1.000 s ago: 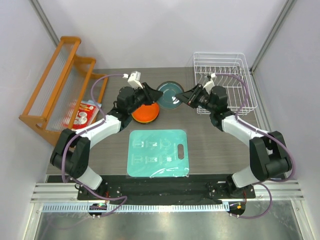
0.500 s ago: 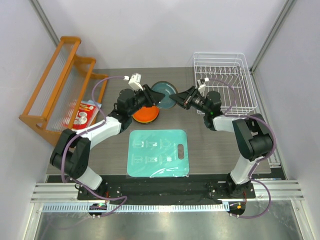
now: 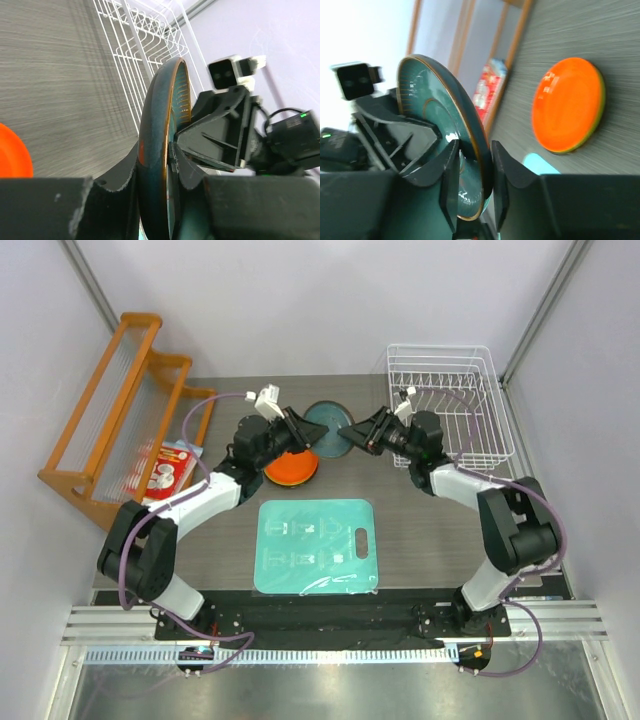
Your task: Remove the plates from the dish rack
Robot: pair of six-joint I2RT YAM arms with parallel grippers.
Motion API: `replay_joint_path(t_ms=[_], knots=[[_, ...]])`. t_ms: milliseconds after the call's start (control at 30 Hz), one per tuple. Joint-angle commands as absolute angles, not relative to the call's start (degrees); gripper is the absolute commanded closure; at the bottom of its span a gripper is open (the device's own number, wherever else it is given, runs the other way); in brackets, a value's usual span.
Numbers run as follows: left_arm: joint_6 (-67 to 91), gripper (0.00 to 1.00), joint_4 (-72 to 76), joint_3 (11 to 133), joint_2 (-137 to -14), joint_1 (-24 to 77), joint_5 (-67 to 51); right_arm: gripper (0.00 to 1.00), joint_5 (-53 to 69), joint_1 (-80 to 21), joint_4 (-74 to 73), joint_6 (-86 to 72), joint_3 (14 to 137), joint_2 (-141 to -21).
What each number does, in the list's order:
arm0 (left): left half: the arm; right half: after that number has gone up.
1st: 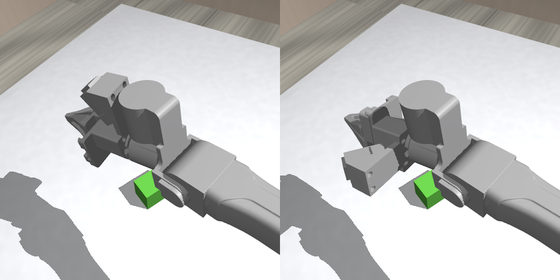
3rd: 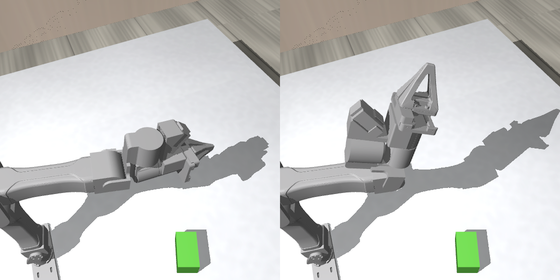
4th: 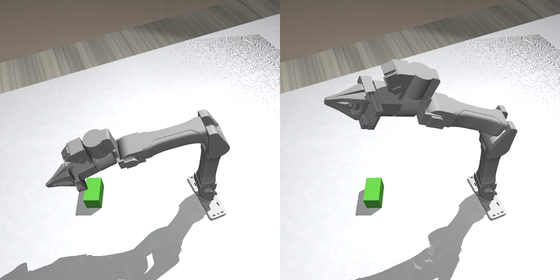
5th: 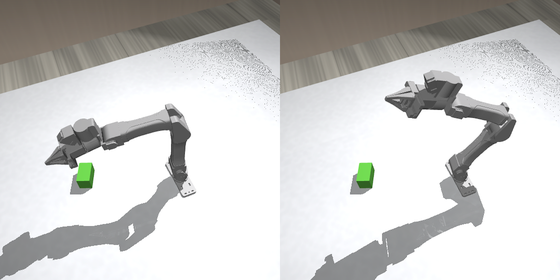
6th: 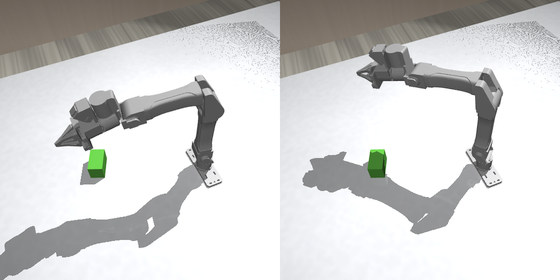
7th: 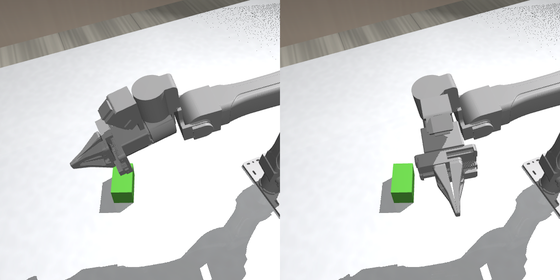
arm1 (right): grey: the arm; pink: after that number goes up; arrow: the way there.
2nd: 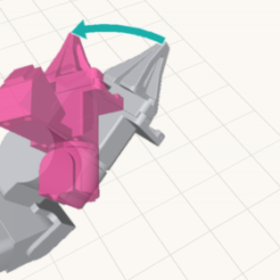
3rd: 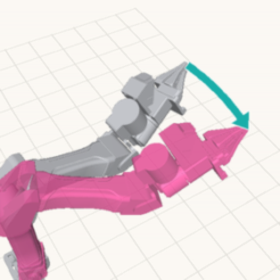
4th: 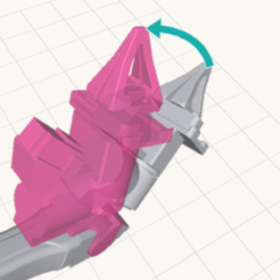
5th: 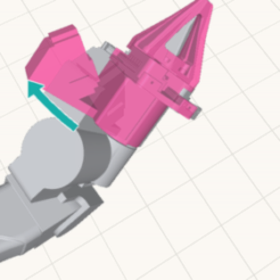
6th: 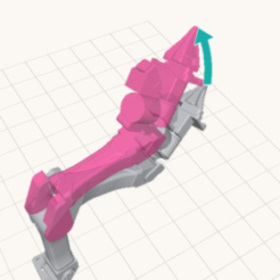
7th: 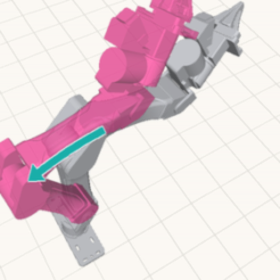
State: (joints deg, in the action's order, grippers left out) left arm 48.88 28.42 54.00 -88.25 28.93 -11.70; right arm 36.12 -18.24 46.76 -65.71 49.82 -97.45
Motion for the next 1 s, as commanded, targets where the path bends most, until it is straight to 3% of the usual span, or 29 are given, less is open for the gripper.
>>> replay_joint_path(t_ms=[0,133,233,967], knots=[[35.16,1.0,20.75,55.46,-87.98,29.36,-3.71,0.63,26.39,-19.42,19.91,-45.72,56.6,-85.71],[34.28,1.0,18.73,55.9,-87.89,29.0,-1.94,0.53,19.79,-19.34,12.93,-40.26,58.36,-83.68],[34.19,1.0,18.46,55.64,-87.63,28.74,-1.41,0.51,17.85,-19.34,10.11,-38.15,59.33,-83.41],[36.47,1.0,21.61,51.07,-91.14,20.4,-2.02,0.5,18.98,-19.25,9.32,-36.83,59.94,-85.69]])
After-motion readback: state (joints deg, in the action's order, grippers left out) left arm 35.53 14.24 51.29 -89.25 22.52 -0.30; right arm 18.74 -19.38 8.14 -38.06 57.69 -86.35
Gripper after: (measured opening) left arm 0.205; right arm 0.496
